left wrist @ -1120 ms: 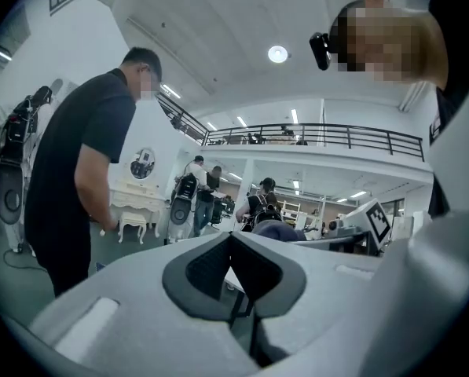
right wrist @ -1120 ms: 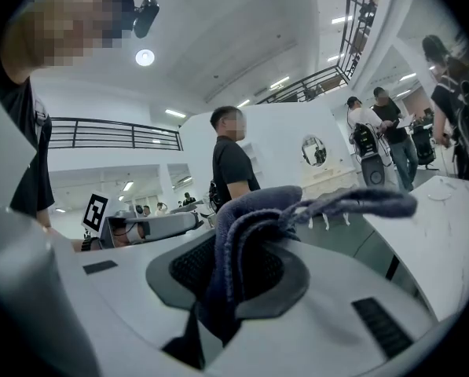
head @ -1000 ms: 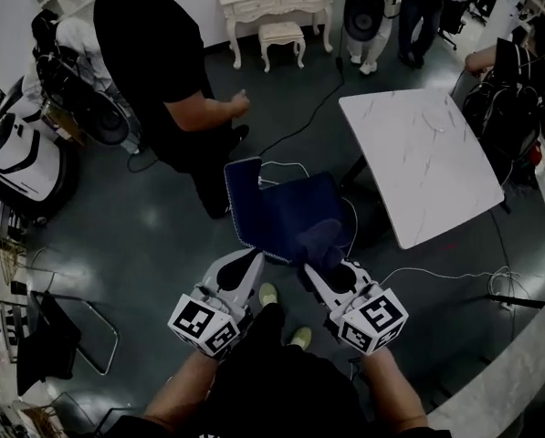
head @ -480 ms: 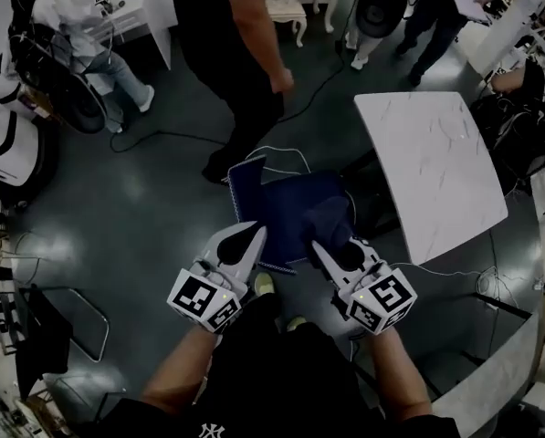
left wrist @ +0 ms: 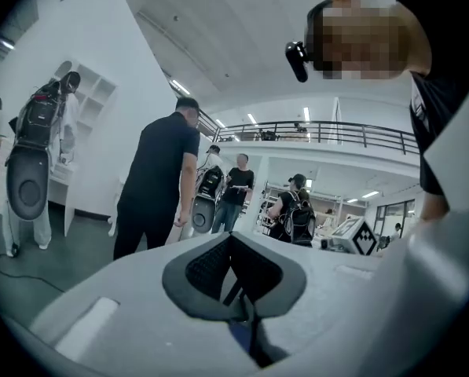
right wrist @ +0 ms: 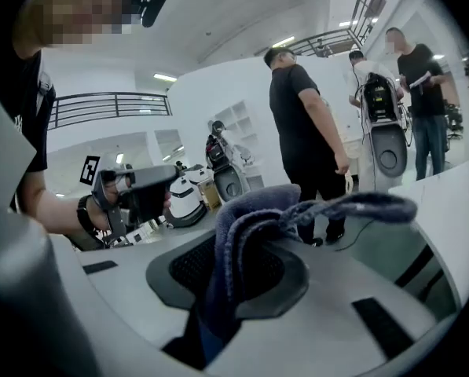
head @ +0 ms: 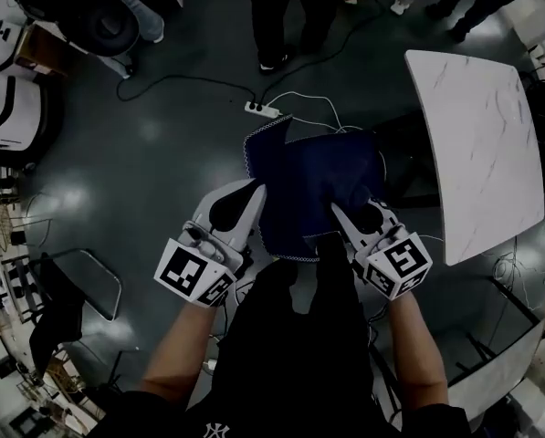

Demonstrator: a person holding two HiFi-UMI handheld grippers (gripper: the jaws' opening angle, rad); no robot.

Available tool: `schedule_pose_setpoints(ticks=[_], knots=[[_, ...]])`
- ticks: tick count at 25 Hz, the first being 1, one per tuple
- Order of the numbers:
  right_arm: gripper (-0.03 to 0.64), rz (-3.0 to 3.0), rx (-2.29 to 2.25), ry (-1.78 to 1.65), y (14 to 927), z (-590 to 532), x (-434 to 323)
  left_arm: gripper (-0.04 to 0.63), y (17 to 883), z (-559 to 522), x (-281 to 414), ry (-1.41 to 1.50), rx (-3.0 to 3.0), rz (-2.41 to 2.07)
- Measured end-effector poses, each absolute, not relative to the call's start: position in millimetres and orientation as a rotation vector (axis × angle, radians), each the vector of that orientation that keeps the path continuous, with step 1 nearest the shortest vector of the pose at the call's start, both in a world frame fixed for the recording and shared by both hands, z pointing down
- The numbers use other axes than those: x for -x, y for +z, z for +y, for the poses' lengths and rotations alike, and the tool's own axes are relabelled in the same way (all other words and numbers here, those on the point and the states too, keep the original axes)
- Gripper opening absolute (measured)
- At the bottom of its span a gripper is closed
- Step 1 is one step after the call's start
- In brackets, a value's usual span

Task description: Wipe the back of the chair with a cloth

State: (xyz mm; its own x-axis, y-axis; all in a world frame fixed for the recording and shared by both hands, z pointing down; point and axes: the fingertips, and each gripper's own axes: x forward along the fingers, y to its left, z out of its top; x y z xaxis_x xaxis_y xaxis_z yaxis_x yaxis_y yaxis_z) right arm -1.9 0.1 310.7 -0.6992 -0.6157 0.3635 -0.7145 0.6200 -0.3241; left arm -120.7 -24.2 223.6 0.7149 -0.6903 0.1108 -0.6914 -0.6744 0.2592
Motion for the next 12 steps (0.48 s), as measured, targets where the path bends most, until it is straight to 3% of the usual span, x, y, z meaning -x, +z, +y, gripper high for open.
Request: schedule_pose_setpoints(ticks=[12], knots=[[0.089,-2.555,-0.835,0.597,504.5,-82.9,31.6,0.008,294.5,-98.5,96.7,-0.062,-2.541,-1.181]])
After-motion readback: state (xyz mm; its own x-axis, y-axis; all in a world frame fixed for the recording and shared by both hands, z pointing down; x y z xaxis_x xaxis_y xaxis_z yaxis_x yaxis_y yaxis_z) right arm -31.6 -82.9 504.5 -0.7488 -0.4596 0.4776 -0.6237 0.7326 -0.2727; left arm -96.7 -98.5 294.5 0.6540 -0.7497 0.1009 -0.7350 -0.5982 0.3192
